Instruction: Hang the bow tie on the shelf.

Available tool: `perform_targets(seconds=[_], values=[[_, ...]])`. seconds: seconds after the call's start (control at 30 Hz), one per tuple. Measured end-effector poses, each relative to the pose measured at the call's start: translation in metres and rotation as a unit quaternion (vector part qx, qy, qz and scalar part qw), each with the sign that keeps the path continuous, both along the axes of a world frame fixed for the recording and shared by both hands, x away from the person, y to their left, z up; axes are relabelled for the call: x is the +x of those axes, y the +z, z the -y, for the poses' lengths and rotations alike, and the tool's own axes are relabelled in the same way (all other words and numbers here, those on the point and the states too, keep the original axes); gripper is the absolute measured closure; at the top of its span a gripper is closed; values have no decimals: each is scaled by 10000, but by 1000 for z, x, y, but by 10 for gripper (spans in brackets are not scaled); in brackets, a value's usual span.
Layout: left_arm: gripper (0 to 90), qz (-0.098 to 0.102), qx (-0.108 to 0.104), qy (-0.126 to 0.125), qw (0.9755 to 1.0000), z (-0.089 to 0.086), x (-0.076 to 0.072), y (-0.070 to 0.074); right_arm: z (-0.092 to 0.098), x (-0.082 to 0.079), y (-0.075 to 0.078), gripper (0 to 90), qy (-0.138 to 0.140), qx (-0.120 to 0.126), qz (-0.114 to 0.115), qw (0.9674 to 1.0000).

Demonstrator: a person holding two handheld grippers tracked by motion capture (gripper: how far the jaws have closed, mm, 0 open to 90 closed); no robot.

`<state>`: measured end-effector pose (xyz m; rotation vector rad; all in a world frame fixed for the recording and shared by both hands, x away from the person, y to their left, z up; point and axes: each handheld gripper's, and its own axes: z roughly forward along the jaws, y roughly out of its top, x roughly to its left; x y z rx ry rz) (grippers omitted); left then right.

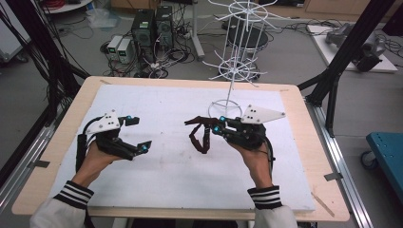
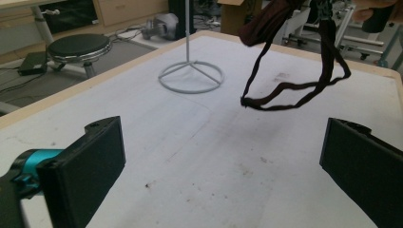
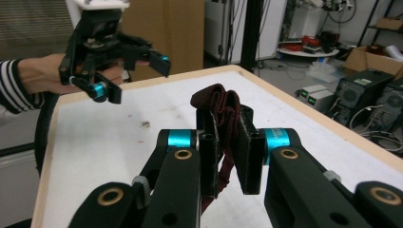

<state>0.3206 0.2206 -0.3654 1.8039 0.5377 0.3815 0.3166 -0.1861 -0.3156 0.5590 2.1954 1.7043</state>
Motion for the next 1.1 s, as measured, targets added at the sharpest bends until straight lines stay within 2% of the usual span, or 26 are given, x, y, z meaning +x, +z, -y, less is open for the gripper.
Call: perform_targets(seconds=[0.13, 0.27, 0.33, 0.57, 0.67, 0.77, 1.1], values=[[17, 89, -78, 71, 9999, -10, -7, -5, 5, 2, 6, 821, -74, 43, 58, 9999], [17, 166, -9, 219, 9996, -17, -13, -13, 9, 4, 12, 820, -172, 90, 87, 9998], [17, 148, -79, 263, 9995, -20, -16, -17, 10, 7, 14, 819, -206, 113, 95, 9997], [17, 275, -271, 441, 9983, -32, -23, -31, 10, 15, 23, 819, -321, 142, 144, 9993], [17, 318, -279, 515, 9978, -36, -26, -37, 9, 19, 27, 819, -355, 160, 172, 9991], [17, 383, -398, 595, 9967, -39, -28, -42, 8, 24, 33, 819, -414, 191, 198, 9988], [17, 432, -460, 647, 9959, -45, -35, -57, 0, 44, 46, 818, -531, 296, 270, 9978]])
